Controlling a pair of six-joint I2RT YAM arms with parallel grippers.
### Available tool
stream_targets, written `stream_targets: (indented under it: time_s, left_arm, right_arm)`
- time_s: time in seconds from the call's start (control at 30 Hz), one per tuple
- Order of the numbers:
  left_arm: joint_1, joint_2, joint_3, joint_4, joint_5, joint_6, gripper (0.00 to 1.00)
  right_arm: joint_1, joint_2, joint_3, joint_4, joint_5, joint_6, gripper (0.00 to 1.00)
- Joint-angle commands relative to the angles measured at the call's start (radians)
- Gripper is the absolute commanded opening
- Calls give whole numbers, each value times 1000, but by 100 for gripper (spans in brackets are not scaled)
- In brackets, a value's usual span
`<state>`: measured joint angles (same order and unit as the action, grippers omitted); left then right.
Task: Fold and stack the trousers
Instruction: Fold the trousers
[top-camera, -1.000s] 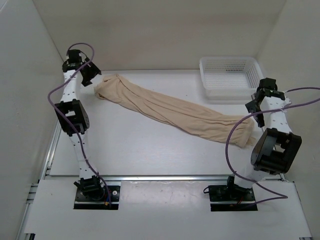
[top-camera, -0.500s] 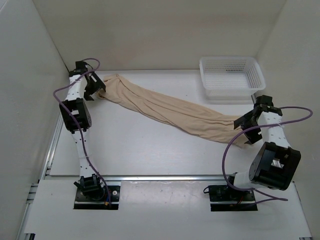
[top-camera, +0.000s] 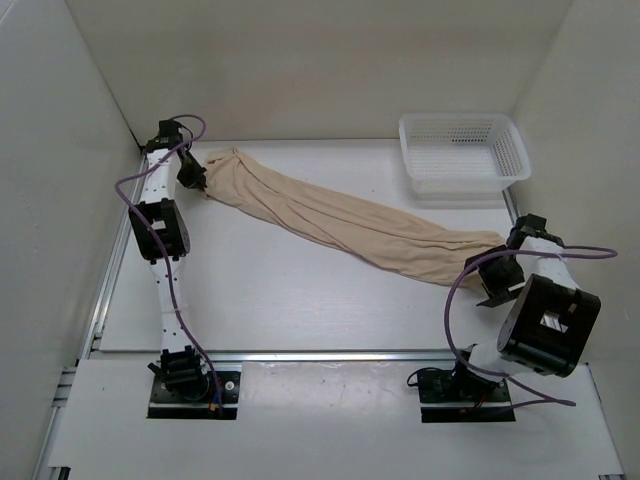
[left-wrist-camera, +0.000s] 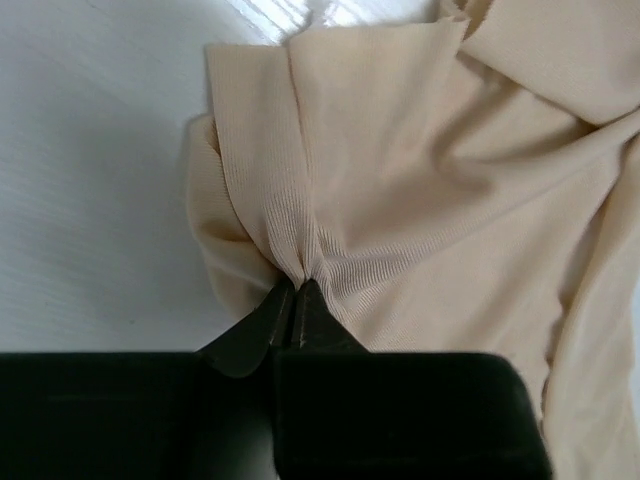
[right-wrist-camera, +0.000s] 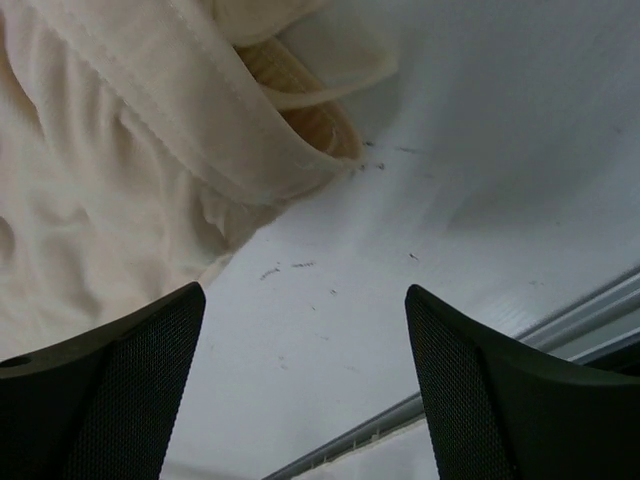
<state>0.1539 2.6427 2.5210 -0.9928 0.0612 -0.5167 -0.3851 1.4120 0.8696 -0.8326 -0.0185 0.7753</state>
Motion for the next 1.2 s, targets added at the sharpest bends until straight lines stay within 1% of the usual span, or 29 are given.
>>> stream_targets:
  time_s: [0.0,0.07,0.17,0.23,0.3,0.33,0.37,0.4,0.53,0.67,0.8,0.87,0.9,0.93,1.03,1.07,1.13,1.17]
  left_arm:
    - [1,-41,10,0,11,-8,11]
    - [1,-52,1,13,11,-8,11]
    - [10,-61,-8,22,22,-8,11]
    - [10,-72,-17,22,22,-8,11]
    - [19,-72,-18,22,22,-8,11]
    - [19,-81,-18,22,22,-8,11]
    - [32,-92,-18,22,22,-8,11]
    - [32,-92,-27,22,31,-8,11]
    - [70,-151,-27,31,31,1,11]
    - [98,-191,-16,31,34,1,11]
    - [119,-213,-7,40,34,14,11]
    - [119,-246,-65,40,43,24,11]
    - [119,-260,-92,40,26,24,11]
    - [119,-277,-161,40,16,36,11]
    - [137,-351,-278,40,-33,47,11]
    - [138,-371,-353,40,-47,47,11]
    - [160,-429,-418,49,-57,47,11]
    - [174,-443,-454,49,-84,47,11]
  right_arm:
    - [-1,53,17,134,3,39,81]
    - [8,123,38,168,32,39,80]
    - [35,205,112,182,106,62,70]
    - [57,264,158,182,164,71,52]
    - [57,288,183,182,173,71,30]
    - [66,297,199,182,173,84,9]
    - [66,297,200,182,186,84,2]
    - [66,297,213,182,186,84,0]
    - [66,297,270,144,210,74,0]
    - [66,286,402,104,233,25,0]
    - [66,286,465,75,244,-4,0]
    - [66,275,465,61,264,-4,0]
    - [66,266,441,61,264,-4,0]
    - [66,249,428,52,264,-4,0]
    - [66,197,367,40,285,-4,0]
    - [66,182,350,29,285,-4,0]
    - [66,144,303,18,307,-4,0]
    - [66,134,290,7,325,-4,0]
